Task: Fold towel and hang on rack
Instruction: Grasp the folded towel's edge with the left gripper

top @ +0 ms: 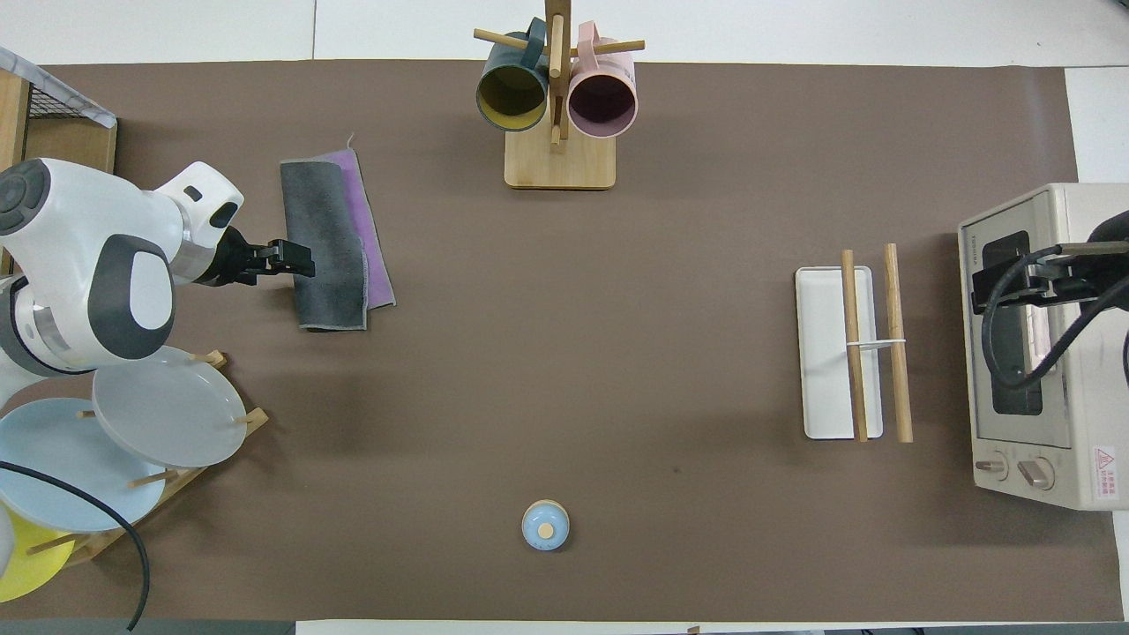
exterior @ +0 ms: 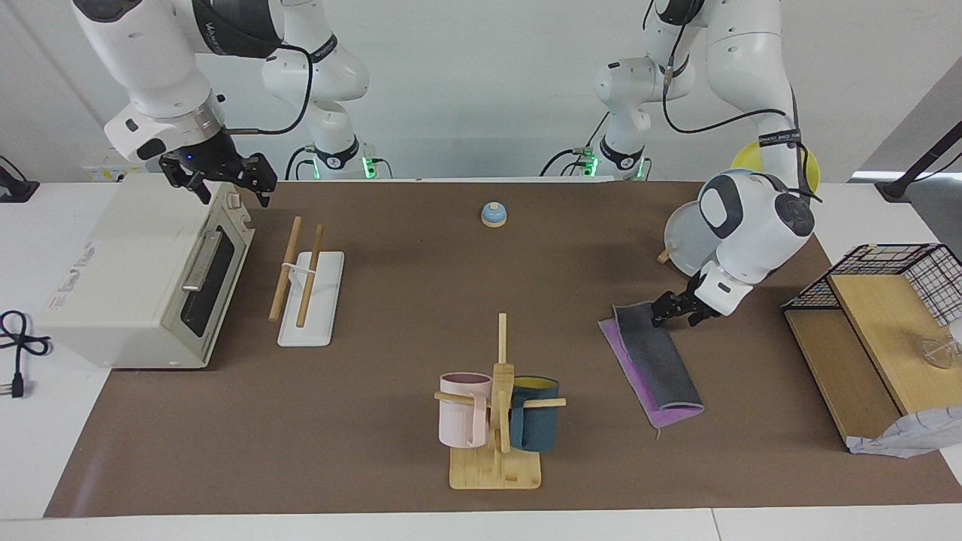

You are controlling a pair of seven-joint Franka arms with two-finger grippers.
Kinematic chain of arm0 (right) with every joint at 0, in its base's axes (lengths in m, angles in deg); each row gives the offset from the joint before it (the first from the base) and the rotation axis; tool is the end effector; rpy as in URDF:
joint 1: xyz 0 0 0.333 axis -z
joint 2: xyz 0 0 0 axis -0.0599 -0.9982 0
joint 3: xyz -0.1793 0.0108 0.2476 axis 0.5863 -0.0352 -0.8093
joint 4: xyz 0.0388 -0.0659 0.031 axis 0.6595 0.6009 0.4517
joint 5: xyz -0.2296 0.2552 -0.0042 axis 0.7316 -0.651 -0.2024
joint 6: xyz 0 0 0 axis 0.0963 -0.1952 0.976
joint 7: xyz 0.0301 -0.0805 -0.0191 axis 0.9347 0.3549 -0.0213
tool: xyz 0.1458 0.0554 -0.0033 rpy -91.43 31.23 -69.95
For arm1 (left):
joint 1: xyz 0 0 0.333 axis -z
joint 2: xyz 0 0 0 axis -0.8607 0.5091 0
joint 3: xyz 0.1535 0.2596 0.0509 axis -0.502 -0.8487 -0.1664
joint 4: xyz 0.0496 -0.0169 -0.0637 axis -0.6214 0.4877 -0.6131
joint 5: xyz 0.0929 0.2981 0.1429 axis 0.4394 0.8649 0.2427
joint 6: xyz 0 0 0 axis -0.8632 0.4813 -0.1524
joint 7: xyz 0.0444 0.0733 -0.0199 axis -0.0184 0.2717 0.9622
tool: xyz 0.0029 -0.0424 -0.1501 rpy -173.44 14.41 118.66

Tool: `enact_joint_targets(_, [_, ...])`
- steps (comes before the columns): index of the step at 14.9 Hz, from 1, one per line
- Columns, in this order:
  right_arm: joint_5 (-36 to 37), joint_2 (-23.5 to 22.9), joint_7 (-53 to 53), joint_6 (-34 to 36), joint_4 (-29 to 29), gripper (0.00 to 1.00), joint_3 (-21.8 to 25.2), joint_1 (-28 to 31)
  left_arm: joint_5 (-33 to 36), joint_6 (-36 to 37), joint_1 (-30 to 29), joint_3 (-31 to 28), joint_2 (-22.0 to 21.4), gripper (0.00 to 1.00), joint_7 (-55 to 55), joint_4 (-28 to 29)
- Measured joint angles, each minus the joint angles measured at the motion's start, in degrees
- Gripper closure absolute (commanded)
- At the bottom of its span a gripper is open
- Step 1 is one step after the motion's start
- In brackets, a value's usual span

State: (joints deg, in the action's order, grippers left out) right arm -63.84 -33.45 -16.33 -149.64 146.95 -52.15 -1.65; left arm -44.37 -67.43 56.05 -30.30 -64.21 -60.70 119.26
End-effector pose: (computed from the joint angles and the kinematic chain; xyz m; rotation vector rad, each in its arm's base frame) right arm 0.4779 -0.0083 0.5470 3.0747 -0.0620 -0.1481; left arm 0.5606 -0.0607 0.3020 2.9113 0.0497 0.0012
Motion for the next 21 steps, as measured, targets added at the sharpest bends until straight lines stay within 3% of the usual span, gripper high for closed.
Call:
enact_joint_targets(4, [0.0, 0.0, 0.0, 0.0, 0.0, 0.0, 0.0, 0.0, -1.8, -1.9, 0.0, 0.2, 1.7, 0.13, -0.3, 0.3])
enact_joint_targets(13, [0.0, 0.0, 0.0, 0.0, 0.0, 0.0, 0.0, 0.0, -3.0, -2.7, 0.0, 0.4, 2.5, 0.47, -0.4, 0.9])
enact_joint_targets(18, [0.0, 0.0, 0.0, 0.0, 0.0, 0.0, 0.0, 0.0, -3.0, -2.9, 0.0, 0.4, 2.5, 0.77, -0.4, 1.1])
enact_joint_targets(20, [0.0, 0.0, 0.0, 0.0, 0.0, 0.0, 0.0, 0.0, -3.1, -2.9, 0.0, 0.3, 2.5, 1.0, -0.4, 1.3])
enact_joint_targets(21, [0.0, 0.0, 0.0, 0.0, 0.0, 0.0, 0.0, 0.0, -3.1, -3.0, 0.0, 0.3, 2.5, 1.0, -0.4, 1.4])
